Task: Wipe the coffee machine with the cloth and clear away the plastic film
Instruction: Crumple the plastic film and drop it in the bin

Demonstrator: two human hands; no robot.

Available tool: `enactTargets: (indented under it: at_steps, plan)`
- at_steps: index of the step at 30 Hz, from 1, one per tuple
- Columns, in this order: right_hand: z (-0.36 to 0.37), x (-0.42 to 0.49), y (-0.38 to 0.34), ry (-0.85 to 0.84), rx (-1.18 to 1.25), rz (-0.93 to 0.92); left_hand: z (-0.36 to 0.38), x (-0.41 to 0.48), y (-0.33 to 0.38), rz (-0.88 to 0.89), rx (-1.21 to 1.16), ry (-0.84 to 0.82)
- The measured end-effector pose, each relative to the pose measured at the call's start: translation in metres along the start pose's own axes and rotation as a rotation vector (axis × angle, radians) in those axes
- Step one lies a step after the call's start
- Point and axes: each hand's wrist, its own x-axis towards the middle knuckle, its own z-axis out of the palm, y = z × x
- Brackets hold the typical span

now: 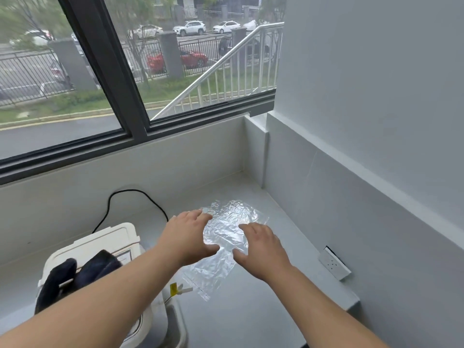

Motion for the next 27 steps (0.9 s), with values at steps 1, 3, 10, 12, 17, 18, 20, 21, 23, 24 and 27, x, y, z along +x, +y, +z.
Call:
enactTargets:
  at_steps: [1,3,10,12,17,18,20,21,23,24,27]
  plan:
    - [0.004,0.004,0.005,-0.009,0.005,-0.003,0.004,0.005,0.003,-0.011,0.005,-0.014]
    - [0.013,0.012,0.016,-0.027,0.011,-0.009,0.013,0.015,0.009,-0.025,0.015,-0.042]
    - [0.042,0.037,0.044,-0.102,-0.031,-0.046,0.050,0.043,0.023,-0.091,0.033,-0.132]
    - [0.049,0.047,0.049,-0.119,-0.036,-0.055,0.061,0.050,0.023,-0.110,0.043,-0.163]
    - [0.068,0.070,0.054,-0.142,-0.039,-0.076,0.083,0.064,0.020,-0.170,0.047,-0.219]
    - [0.073,0.076,0.054,-0.152,-0.041,-0.080,0.087,0.067,0.019,-0.180,0.047,-0.224]
    - [0.082,0.084,0.054,-0.174,-0.058,-0.091,0.093,0.071,0.016,-0.196,0.049,-0.227]
    - [0.088,0.089,0.054,-0.183,-0.070,-0.097,0.097,0.073,0.015,-0.204,0.048,-0.233]
    - [0.097,0.097,0.053,-0.197,-0.097,-0.105,0.103,0.077,0.013,-0.219,0.045,-0.252]
    - [0.102,0.101,0.053,-0.205,-0.110,-0.106,0.106,0.078,0.012,-0.224,0.046,-0.259]
    - [0.114,0.107,0.052,-0.253,-0.153,-0.097,0.114,0.081,0.011,-0.229,0.046,-0.267]
